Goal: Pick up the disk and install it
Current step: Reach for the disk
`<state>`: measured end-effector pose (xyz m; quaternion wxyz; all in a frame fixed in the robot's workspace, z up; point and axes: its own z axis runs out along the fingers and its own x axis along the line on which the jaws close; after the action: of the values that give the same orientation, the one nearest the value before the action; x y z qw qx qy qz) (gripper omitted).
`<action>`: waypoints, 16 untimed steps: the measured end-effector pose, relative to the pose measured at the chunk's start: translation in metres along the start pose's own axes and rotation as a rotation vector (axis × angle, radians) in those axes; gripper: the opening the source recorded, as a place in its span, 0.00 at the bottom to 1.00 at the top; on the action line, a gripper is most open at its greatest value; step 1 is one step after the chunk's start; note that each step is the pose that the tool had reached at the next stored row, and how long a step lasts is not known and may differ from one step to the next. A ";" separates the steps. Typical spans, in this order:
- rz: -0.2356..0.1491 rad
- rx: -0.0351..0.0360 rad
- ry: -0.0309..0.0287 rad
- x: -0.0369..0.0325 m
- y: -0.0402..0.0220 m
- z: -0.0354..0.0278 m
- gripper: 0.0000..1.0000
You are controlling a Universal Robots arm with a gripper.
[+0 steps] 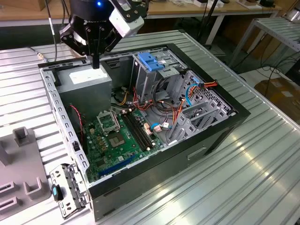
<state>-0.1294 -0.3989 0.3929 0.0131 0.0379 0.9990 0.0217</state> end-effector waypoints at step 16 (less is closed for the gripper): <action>0.000 0.0001 0.0006 0.0149 -0.0012 0.0003 0.11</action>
<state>-0.1444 -0.3989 0.3921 0.0128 0.0379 0.9990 0.0217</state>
